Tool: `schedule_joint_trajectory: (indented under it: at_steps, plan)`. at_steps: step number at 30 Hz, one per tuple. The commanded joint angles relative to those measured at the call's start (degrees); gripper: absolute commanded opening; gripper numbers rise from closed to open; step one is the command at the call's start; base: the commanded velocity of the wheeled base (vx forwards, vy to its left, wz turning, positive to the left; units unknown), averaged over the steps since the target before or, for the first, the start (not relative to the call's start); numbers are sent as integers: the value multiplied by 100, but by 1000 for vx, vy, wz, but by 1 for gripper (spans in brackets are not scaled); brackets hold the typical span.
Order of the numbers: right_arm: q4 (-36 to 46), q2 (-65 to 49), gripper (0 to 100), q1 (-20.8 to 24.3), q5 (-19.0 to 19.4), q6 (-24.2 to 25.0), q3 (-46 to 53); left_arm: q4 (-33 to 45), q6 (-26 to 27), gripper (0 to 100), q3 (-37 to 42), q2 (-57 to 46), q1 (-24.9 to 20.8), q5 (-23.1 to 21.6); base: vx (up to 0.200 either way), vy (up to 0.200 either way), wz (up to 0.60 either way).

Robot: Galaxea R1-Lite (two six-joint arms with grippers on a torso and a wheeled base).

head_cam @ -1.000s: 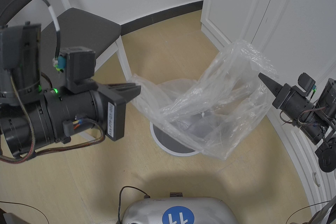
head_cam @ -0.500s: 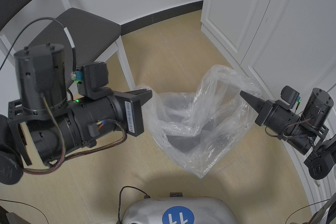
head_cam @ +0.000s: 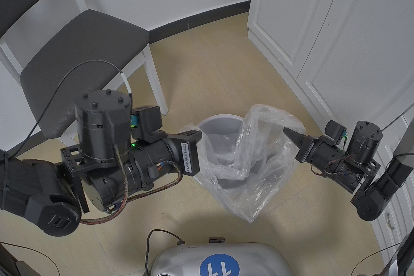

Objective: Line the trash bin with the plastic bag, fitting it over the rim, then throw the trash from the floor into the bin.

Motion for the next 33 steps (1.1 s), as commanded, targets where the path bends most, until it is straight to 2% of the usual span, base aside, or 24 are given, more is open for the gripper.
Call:
schedule_joint_trajectory:
  at_steps: [1,8,9,14,18,22,29,33]
  plan:
    - [-441,796,0,-37,-10,47,-11,-272,-293,0,54,444,90,-25,0,0,0]
    - [-476,849,0,-64,-10,47,-2,-1195,-715,0,28,962,257,-122,0,0,0]
    - [-476,875,0,-90,-10,47,-20,-1547,-794,0,10,1129,301,-139,0,0,0]
    - [-476,911,0,-195,-10,38,-46,-2329,-864,0,-43,1630,415,-210,0,0,0]
    - [-476,840,0,-345,-10,21,-37,-2470,-926,0,-78,1806,459,-403,0,0,0]
    - [-476,779,0,-380,-1,3,-11,-2487,-1269,0,-271,1929,468,-491,0,0,0]
    - [-476,788,0,-371,8,-164,95,-2479,-1453,0,-1045,2491,407,-939,0,0,0]
    - [-476,761,0,-336,17,-296,200,-2479,-1647,0,-1546,2940,292,-1053,0,0,0]
